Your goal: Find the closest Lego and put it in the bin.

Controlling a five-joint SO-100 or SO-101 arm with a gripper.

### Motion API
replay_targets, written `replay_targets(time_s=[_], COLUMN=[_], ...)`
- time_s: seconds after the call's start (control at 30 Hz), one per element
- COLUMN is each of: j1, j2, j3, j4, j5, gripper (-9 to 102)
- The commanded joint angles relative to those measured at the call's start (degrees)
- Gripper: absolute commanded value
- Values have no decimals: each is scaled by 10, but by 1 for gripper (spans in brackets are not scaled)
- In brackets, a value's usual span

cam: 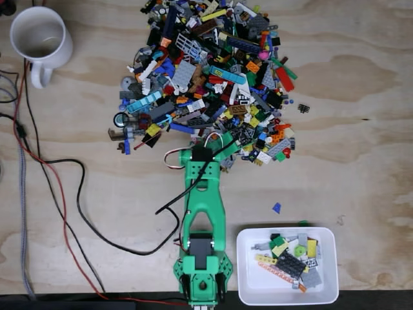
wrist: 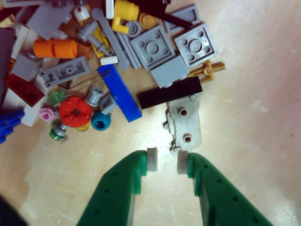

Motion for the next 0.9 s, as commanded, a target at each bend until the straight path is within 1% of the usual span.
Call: replay_targets(time_s=[0.0, 0.13, 0.23, 0.6, 0.87], j1=[31, 47, 57, 39, 27], j2=[31, 31, 28, 4, 0], j3=[-23, 11, 42, 89, 119], j4=[-4, -12, -41, -101, -129], j5=[-24, -43, -54, -46, -39], gripper=[13, 16, 17, 16, 12])
